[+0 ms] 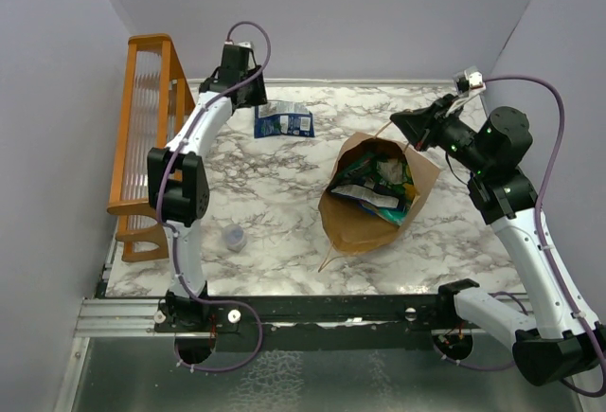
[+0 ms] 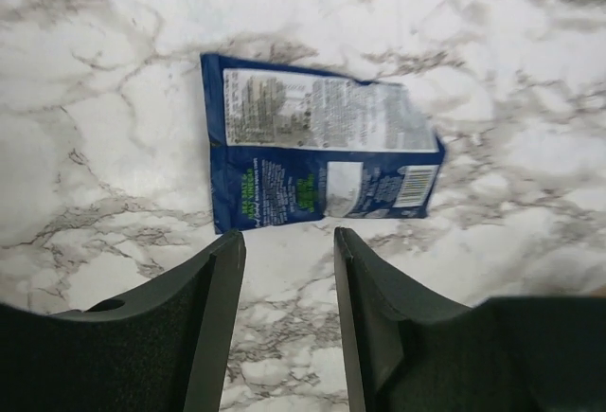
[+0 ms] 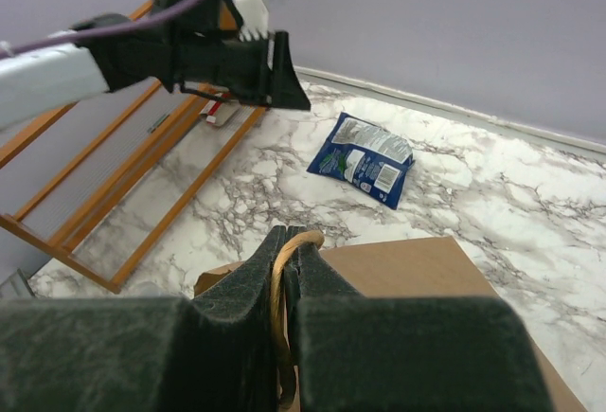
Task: Take the snacks out of the paper bag
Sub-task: Place the snack at the center of the board, then take out the snack from the paper bag.
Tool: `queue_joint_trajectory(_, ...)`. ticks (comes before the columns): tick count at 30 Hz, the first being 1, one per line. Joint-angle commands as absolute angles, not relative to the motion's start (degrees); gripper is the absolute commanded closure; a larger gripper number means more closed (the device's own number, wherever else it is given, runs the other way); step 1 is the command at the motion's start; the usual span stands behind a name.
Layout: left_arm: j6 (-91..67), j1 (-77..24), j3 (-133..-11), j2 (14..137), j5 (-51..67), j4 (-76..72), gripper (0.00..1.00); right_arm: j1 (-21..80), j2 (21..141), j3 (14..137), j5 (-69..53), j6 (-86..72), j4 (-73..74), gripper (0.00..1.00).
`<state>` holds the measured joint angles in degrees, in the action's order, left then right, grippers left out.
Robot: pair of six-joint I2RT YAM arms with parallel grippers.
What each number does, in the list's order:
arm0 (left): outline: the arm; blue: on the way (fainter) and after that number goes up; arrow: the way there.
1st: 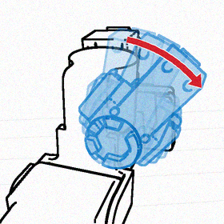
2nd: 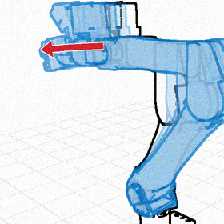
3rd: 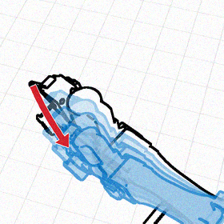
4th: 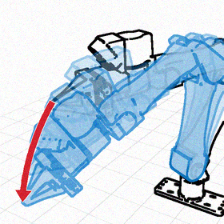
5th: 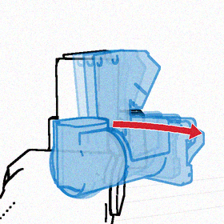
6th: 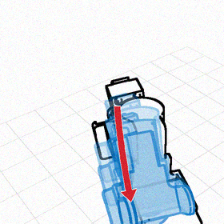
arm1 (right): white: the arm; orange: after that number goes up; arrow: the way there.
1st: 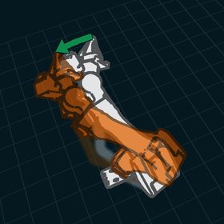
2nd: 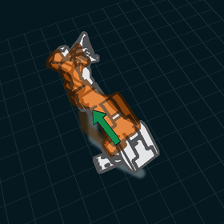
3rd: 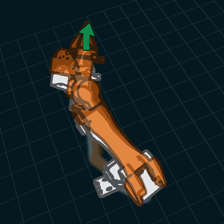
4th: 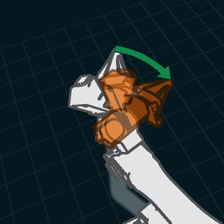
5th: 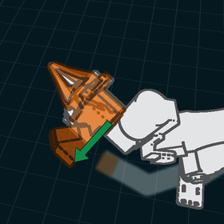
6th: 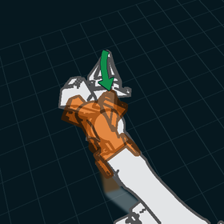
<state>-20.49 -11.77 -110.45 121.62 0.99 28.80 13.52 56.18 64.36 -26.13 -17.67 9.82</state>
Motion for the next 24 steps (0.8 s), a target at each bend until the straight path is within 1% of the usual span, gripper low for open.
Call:
queue_joint_trajectory(1,-22.96,-12.06,-110.03,108.12,4.51,27.61,0.54,13.51,55.98,64.95,-24.75,-16.56,9.32,0.96)
queue_joint_trajectory(2,-23.66,-12.16,-107.88,105.17,5.68,26.62,0.53,13.53,56.01,65.02,-24.82,-16.52,9.34,0.96)
queue_joint_trajectory(7,-28.81,-14.07,-88.71,86.58,11.24,17.6,0.5,13.51,56.21,65.14,-25.21,-16.6,9.38,0.96)
queue_joint_trajectory(10,-31.74,-17.36,-77.38,76.21,11.33,14.01,0.49,13.53,56.21,65.21,-25.42,-16.85,9.19,0.96)
queue_joint_trajectory(14,-35.99,-26.52,-64.46,65.05,7.98,12.17,0.5,13.53,56.41,65.18,-25.51,-16.66,9.33,0.96)
queue_joint_trajectory(16,-38.04,-31.54,-59.8,60.93,5.16,13.39,0.54,13.54,56.41,65.0,-25.31,-16.58,9.45,0.96)
queue_joint_trajectory(20,-43.48,-40.19,-52.35,53.66,0.12,14.01,0.57,13.53,56.55,64.43,-26.0,-16.91,8.88,0.96)
queue_joint_trajectory(24,-48.61,-49.65,-47.99,49.14,-5.26,10.71,0.59,13.5,56.95,64.59,-26.31,-17.06,8.89,0.96)
